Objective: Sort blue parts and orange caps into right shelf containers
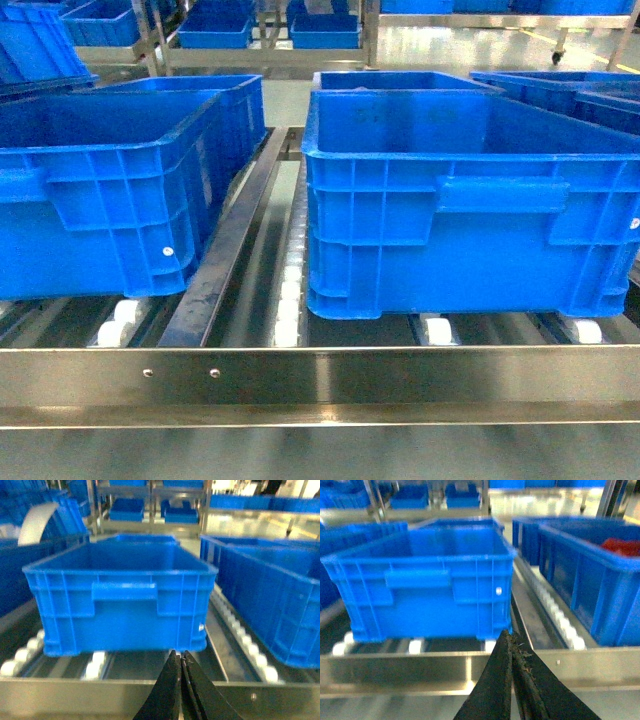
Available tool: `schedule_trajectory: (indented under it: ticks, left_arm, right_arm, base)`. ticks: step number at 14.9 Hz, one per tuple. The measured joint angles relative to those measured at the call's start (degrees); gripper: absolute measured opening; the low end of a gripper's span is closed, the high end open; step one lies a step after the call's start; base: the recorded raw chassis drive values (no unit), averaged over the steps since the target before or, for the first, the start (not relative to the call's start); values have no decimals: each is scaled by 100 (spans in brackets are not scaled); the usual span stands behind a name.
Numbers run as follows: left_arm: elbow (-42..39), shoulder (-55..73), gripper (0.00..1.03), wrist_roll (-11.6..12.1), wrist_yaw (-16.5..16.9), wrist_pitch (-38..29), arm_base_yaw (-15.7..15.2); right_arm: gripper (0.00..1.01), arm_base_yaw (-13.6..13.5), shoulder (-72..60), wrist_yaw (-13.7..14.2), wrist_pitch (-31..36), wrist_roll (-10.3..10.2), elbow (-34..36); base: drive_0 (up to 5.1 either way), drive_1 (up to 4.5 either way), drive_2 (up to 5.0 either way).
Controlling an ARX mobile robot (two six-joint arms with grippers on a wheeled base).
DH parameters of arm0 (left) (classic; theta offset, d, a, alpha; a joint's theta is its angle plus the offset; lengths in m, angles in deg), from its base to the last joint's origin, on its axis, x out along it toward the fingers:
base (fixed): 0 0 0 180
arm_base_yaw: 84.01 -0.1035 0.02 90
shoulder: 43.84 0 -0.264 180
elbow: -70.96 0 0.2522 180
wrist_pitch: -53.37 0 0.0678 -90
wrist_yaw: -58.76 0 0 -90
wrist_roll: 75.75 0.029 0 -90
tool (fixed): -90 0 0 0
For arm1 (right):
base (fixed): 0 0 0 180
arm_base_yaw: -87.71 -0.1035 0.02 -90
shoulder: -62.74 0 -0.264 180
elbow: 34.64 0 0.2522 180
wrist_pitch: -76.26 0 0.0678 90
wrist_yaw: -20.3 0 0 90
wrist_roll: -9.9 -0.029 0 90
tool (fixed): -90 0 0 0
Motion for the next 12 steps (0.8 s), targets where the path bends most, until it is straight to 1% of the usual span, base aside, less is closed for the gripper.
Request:
schedule_trajectory:
  ticks: [1,2,3,6,8,10,11,12]
  left_arm:
    - [4,-610,2,-2,33,833,-4]
    - [7,-820,2,0,24,717,2]
    - [2,-822,2,4,37,872,-15]
    - [2,-822,2,-7,9,831,-4]
    - [2,-822,27,-4,9,831,-4]
    - [2,-822,56,-4,9,831,-4]
    - [2,-822,71,-4,7,831,-4]
    - [2,-822,85,-4,9,831,-4]
  right_arm:
    - [2,0,201,-2,136,-15,-15]
    - [2,0,199,11,-11,-20,0]
    - [2,0,199,11,15,-24,0]
    - [2,0,199,0,26,-35,0]
    - [2,0,199,2,26,-35,0]
    - [2,0,199,2,26,-35,0]
    - [4,0,199,2,26,-35,0]
    - [18,0,199,2,26,-35,0]
  base:
    - [0,0,0]
    - [0,0,0]
    - [0,0,0]
    - [0,0,0]
    - [0,0,0]
    - [0,0,0]
    - [0,0,0]
    - [0,0,0]
